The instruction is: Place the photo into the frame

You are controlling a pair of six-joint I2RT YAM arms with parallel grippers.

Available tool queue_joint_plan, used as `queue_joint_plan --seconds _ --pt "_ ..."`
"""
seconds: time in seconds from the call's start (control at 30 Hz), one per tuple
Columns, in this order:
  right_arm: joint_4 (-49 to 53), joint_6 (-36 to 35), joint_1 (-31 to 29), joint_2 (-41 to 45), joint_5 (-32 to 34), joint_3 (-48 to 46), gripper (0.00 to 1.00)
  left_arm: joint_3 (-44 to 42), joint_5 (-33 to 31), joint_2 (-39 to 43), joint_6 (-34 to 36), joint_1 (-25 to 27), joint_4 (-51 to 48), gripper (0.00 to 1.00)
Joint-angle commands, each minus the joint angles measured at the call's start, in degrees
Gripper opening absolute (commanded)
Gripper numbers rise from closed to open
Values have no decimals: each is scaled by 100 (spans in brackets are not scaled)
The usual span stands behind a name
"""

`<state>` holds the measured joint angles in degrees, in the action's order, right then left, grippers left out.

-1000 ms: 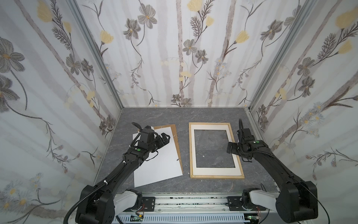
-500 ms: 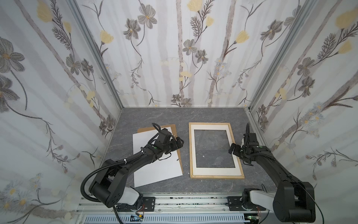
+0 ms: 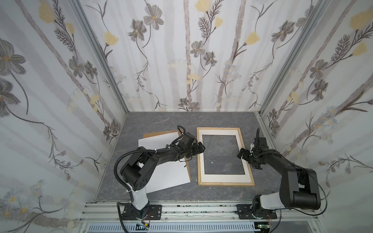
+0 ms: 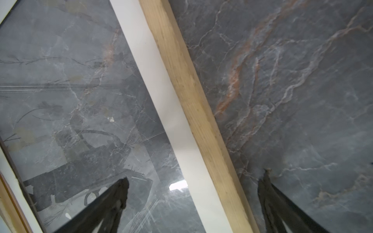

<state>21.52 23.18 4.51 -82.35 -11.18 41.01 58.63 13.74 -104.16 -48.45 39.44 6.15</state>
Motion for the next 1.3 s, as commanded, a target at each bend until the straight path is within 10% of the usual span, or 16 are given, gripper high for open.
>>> queue_joint_plan --seconds 0.0,0.77,1.27 --pt "-204 -171 -3 -103 -311 81 99 172 -92 -178 -86 19 1 92" --pt "-711 -100 -337 -728 -1169 451 100 237 -144 -574 -87 -215 -155 90" --pt "121 -282 -770 1115 627 1463 100 389 -540 1145 620 -815 -1572 100"
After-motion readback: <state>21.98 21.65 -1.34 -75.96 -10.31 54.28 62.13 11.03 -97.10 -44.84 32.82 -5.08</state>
